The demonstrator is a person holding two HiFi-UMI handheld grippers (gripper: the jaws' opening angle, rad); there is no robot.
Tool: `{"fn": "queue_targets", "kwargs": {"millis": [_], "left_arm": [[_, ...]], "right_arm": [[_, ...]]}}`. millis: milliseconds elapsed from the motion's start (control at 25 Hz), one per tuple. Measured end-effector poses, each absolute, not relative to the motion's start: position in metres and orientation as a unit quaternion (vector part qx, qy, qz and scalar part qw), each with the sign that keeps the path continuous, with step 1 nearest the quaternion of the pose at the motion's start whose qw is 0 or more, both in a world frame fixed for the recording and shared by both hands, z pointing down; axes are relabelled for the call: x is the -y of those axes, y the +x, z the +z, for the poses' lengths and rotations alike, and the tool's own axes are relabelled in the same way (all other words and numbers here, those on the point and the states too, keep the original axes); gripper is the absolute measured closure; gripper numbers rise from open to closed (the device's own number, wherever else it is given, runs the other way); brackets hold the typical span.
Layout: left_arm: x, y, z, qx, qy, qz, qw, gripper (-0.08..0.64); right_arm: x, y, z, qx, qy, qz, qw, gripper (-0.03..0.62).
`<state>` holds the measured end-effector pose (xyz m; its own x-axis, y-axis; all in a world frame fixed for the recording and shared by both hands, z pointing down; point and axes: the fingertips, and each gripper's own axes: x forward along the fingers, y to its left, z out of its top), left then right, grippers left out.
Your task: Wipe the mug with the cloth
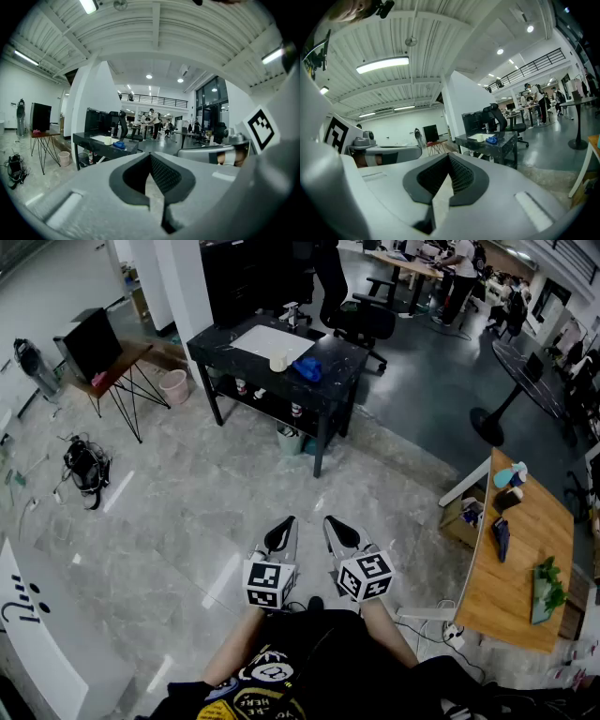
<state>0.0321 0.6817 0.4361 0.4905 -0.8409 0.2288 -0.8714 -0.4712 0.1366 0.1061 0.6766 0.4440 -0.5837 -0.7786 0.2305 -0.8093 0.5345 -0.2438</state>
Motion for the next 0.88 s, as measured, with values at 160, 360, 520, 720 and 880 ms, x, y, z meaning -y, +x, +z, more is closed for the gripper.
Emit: {"fn": "queue_targets", "kwargs": {"millis": [160,360,520,720,880], "left_arm": [[-0.682,0.034,0.437,0.496,0.859,0.067,0.111,0.557],[-0.685,0.035,0.44,0.49,0.861,0.063,0.12,0.557],[-0.684,0.028,0.44,0.493,0.859,0.058,0.124,0.555],[-0.682,0.009,0.44,0.496,0.857,0.057,0.124,0.555],[-0.676,-0.004,0.44,0.495,0.858,0.052,0.13,0.557]], "right_arm": [[-0.677,0.105,0.45,0.872,0.457,0.168,0.049,0.591],[-0.679,0.105,0.451,0.869,0.462,0.168,0.049,0.591],[-0.678,0.103,0.452,0.867,0.466,0.171,0.046,0.591],[-0.67,0.096,0.449,0.856,0.48,0.193,0.009,0.591],[-0.667,0.082,0.452,0.855,0.484,0.185,0.032,0.591]]}}
